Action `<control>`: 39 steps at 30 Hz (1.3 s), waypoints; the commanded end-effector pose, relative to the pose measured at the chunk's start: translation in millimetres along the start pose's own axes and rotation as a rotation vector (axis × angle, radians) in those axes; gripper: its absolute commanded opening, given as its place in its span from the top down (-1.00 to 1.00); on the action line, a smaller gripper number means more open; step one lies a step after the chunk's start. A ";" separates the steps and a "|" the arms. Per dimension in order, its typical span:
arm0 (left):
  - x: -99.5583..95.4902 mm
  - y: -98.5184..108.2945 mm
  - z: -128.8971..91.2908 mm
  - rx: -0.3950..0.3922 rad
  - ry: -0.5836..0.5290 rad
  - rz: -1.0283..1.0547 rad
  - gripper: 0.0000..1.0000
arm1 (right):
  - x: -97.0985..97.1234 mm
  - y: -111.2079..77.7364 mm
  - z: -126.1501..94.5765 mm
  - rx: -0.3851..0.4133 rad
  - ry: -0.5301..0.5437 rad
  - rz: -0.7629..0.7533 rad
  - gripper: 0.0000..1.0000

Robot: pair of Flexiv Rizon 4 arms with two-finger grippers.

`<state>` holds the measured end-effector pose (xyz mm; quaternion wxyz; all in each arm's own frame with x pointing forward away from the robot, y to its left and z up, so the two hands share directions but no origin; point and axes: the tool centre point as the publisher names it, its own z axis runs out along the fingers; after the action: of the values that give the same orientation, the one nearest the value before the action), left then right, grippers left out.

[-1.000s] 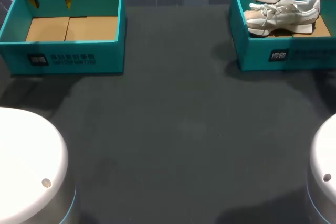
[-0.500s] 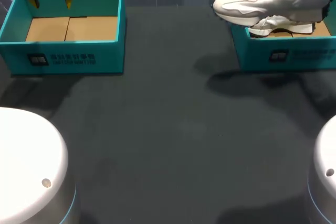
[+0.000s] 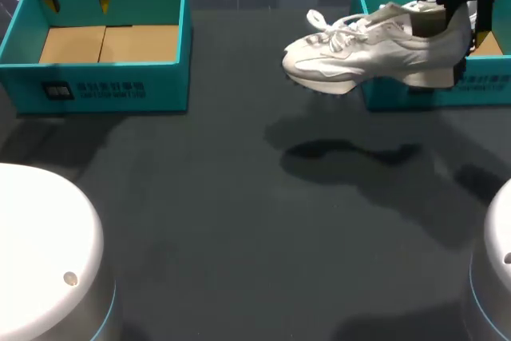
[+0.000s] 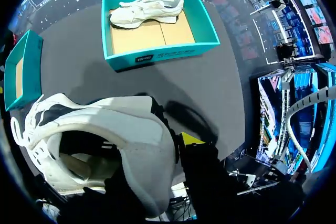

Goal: Take the shoe out of the shoebox, open the shoe tongue, remove and reinsert the insole, then place the shoe into the shoebox

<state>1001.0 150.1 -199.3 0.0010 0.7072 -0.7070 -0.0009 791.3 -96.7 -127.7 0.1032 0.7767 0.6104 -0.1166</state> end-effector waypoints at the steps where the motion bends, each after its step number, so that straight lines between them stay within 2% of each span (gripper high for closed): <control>1: 0.0 0.3 0.2 0.001 0.000 0.000 -1.00 | 10.6 -27.3 15.2 -0.092 0.009 -0.003 1.00; 7: 0.0 0.3 0.2 0.001 0.000 0.000 -1.00 | 29.3 -61.5 29.3 -0.098 -0.011 -0.005 1.00; 16: 0.0 0.3 0.2 0.001 0.000 0.000 -1.00 | 52.7 -90.2 44.0 -0.125 -0.023 -0.002 1.00; 22: 0.0 0.3 0.2 0.001 0.000 0.000 -1.00 | 68.5 -97.7 60.7 -0.152 -0.009 0.007 1.00; 39: 0.0 0.3 0.2 0.001 0.000 0.000 -1.00 | 121.8 -111.1 110.9 -0.149 0.021 -0.031 1.00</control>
<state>1001.0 150.1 -199.3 0.0011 0.7072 -0.7070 -0.0009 703.4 0.2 -262.1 0.1503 0.7592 0.6302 -0.0620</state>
